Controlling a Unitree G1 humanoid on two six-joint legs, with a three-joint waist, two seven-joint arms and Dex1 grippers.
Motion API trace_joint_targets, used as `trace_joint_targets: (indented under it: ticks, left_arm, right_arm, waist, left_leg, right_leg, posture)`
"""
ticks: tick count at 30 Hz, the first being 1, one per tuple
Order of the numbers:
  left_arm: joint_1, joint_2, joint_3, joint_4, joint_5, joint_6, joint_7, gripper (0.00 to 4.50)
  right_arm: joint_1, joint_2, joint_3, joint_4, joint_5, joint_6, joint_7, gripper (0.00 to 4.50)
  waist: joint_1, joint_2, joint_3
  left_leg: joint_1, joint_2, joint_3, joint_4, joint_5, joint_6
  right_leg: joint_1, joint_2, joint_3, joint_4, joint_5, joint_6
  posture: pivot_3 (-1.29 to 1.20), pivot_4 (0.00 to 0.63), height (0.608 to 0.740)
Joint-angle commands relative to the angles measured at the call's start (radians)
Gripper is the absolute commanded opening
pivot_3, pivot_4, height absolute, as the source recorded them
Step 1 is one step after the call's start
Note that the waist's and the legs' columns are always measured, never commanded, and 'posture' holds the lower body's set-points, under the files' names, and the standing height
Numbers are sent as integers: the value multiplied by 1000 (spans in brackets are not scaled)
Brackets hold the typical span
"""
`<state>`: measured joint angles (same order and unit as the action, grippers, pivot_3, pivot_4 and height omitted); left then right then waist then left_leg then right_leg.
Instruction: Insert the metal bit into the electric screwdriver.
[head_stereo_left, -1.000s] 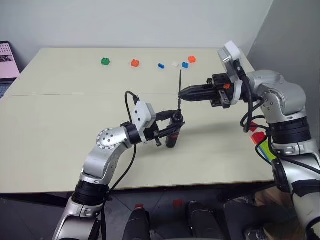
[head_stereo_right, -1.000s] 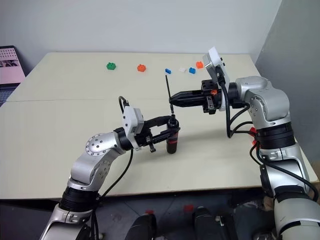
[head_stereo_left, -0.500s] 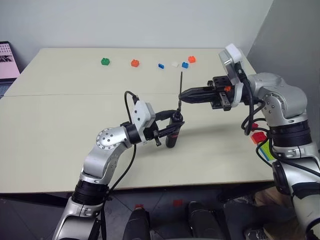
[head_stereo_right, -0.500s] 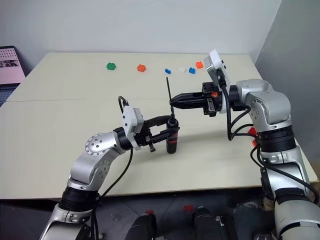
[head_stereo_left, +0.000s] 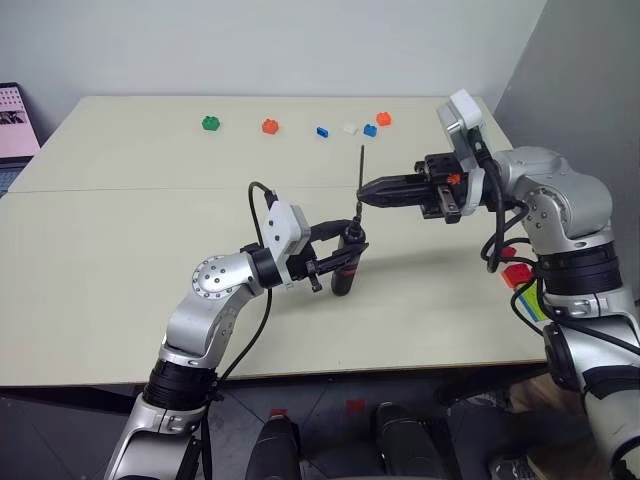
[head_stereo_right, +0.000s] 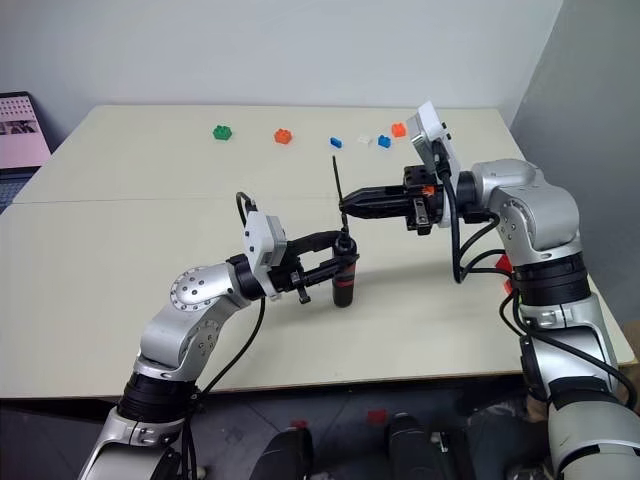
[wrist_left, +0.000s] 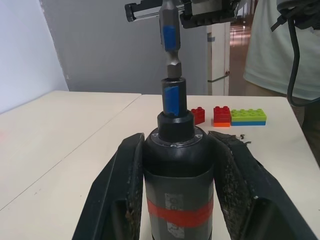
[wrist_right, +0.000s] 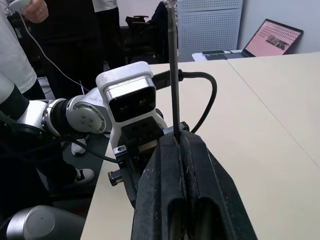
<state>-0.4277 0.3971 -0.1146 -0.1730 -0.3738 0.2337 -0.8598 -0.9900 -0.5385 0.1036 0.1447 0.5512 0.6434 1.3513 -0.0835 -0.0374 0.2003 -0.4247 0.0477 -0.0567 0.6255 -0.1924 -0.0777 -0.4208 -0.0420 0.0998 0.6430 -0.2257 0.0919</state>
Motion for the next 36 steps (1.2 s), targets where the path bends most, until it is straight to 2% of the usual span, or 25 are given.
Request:
trace_joint_targets:
  ticks: [1,19,32,33,36]
  left_arm:
    - [-5,21,19,17,18,4,13,1612]
    - [4,22,29,5,11,4,19,1612]
    - [5,28,27,6,11,3,18,1612]
    - [5,28,26,6,11,3,19,1612]
    - [4,29,25,8,10,2,18,1612]
  right_arm:
    - [-1,0,-8,-37,8,-9,3,0]
    - [26,11,-5,26,-24,-32,-10,0]
    - [25,4,1,-8,-19,1,-12,0]
    - [27,-1,-1,-19,-13,10,-12,399]
    - [29,-9,-6,-44,-3,26,-10,964]
  waist:
    - [0,0,0]
    - [0,0,0]
    - [-1,0,0]
    - [-1,0,0]
    - [0,0,0]
  left_leg:
    - [0,0,0,0,0,0]
    - [1,0,0,0,0,0]
    - [1,0,0,0,0,0]
    - [1,0,0,0,0,0]
    - [1,0,0,0,0,0]
  right_leg:
    - [0,0,0,0,0,0]
    - [0,0,0,1,0,0]
    - [0,0,0,1,0,0]
    - [0,0,0,1,0,0]
    - [0,0,0,1,0,0]
  posture:
    - [0,150,740]
    - [0,150,740]
    - [0,150,740]
    - [0,150,740]
    - [0,150,740]
